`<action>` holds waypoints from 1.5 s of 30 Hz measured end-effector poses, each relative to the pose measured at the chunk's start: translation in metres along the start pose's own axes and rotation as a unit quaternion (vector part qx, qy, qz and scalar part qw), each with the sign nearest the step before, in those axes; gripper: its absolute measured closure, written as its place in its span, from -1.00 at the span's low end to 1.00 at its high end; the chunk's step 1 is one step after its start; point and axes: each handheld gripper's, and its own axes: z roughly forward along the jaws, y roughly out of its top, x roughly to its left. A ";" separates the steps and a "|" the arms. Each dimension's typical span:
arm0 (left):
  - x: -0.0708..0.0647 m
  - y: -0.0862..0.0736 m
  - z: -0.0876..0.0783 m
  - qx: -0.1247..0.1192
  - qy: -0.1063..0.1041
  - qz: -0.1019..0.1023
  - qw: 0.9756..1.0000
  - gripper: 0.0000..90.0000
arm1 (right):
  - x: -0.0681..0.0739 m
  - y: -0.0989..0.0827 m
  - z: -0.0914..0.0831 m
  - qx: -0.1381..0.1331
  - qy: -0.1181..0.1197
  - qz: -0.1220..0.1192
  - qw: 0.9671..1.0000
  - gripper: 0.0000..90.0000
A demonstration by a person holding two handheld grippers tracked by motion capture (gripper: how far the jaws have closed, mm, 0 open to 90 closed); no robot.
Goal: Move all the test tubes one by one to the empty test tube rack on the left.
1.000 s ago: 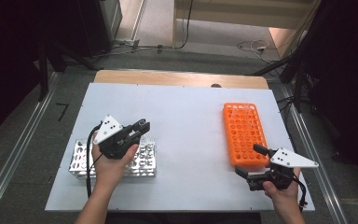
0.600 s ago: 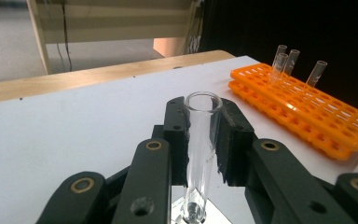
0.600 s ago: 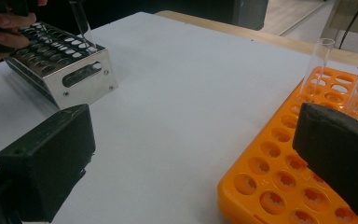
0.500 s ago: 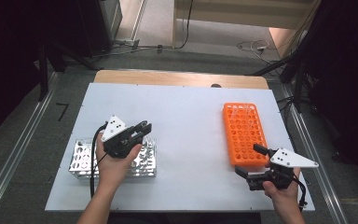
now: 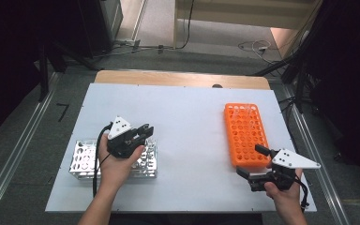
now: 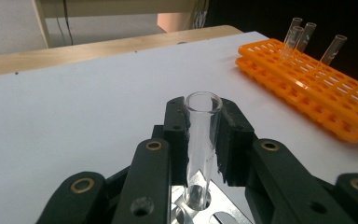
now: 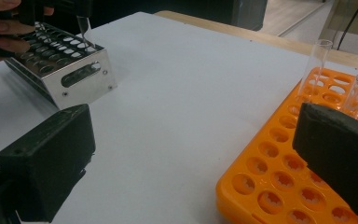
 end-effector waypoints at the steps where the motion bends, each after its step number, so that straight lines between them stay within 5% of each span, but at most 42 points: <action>1: 0.000 0.000 0.001 0.004 0.000 0.003 1.000 0.69 | 0.000 0.000 0.000 -0.001 0.000 0.000 1.000 -1.00; 21: -0.005 -0.003 0.002 0.035 0.015 0.023 0.999 0.68 | -0.001 0.000 -0.001 0.000 -0.004 -0.003 1.000 -1.00; 45: -0.006 -0.004 0.008 0.072 0.002 0.027 0.997 0.52 | -0.001 0.000 0.000 0.003 -0.007 -0.002 1.000 -1.00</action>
